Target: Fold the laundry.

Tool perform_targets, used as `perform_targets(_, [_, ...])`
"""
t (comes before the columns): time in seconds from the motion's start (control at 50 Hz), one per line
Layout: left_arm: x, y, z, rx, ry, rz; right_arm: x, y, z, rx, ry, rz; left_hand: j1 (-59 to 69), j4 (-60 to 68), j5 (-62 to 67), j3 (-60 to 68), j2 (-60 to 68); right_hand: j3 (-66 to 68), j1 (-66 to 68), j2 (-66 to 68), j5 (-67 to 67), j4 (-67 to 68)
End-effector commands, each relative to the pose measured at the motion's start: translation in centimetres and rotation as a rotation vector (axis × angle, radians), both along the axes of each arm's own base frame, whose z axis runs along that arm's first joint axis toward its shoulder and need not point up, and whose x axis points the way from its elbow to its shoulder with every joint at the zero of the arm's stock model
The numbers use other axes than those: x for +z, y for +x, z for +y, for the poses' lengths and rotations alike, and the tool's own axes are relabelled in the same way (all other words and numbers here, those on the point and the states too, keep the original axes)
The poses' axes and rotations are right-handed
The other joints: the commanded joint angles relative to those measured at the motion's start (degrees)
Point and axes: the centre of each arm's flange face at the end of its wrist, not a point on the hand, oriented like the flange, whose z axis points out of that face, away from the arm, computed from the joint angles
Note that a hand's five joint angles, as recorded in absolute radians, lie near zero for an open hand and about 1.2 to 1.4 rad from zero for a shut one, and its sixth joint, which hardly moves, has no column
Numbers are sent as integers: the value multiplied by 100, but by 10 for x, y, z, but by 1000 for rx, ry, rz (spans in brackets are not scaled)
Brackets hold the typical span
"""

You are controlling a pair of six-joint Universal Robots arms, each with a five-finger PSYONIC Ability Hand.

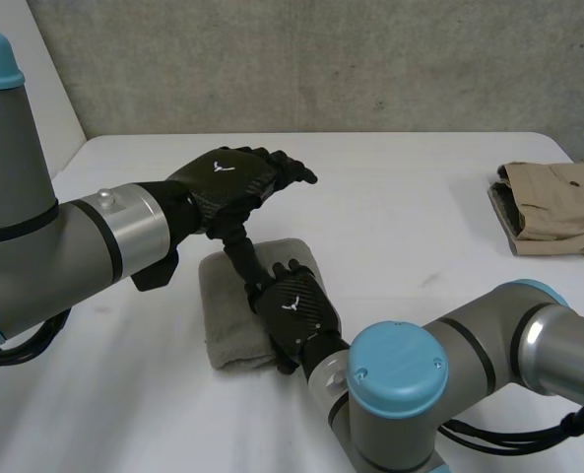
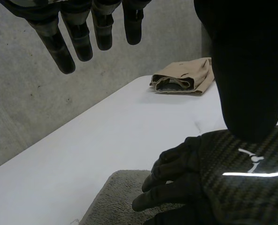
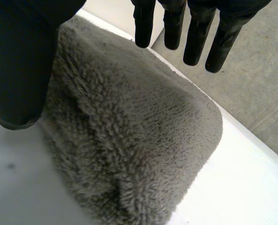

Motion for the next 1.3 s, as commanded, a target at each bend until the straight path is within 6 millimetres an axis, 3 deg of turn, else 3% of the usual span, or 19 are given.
perform_targets(0.02, [0, 1, -1, 9, 15, 14, -11, 7, -7, 15, -55, 60, 151, 67, -30, 20, 61, 751, 985, 776, 680, 791])
perform_targets(0.48, [1, 1, -2, 14, 19, 24, -16, 23, -22, 11, -84, 39, 151, 67, -30, 20, 62, 1087, 1321, 1112, 1017, 1128])
perform_targets(0.76, [1, 0, -3, 14, 13, 27, -7, 36, -34, 6, -116, -3, 168, 84, -14, 37, 78, 1692, 1926, 1717, 1621, 1732])
perform_targets(0.8, [1, 0, -2, 12, 13, 27, -7, 38, -37, 4, -118, -9, 168, 84, -14, 37, 78, 1994, 2228, 2019, 1923, 2034])
perform_targets(0.88, [1, 0, -3, 14, 13, 27, -10, 41, -47, -5, -125, -14, 168, 84, -14, 37, 78, 4475, 4709, 4500, 4405, 4516])
perform_targets(0.94, [1, 0, -3, 15, 18, 30, -11, 40, -56, -16, -125, -12, 185, 100, 3, 53, 95, 5491, 5726, 5517, 5421, 5532])
perform_targets(1.0, [3, 1, -4, 23, 26, 46, -11, 35, -69, -41, -116, 2, 201, 117, 20, 70, 112, 6547, 6781, 6572, 6476, 6587])
perform_targets(1.18, [8, 9, -14, 62, 33, 70, -8, 2, -92, -93, -37, 89, 235, 151, 54, 104, 145, 6548, 6782, 6574, 6478, 6589])
perform_targets(1.26, [8, 10, -14, 64, 32, 71, 4, -23, -105, -113, -39, 158, 235, 151, 54, 104, 145, 6548, 6782, 6574, 6478, 6589])
perform_targets(1.3, [8, 10, -14, 64, 32, 71, 10, -51, -125, -170, -66, 206, 235, 151, 54, 104, 145, 6548, 6782, 6574, 6478, 6589])
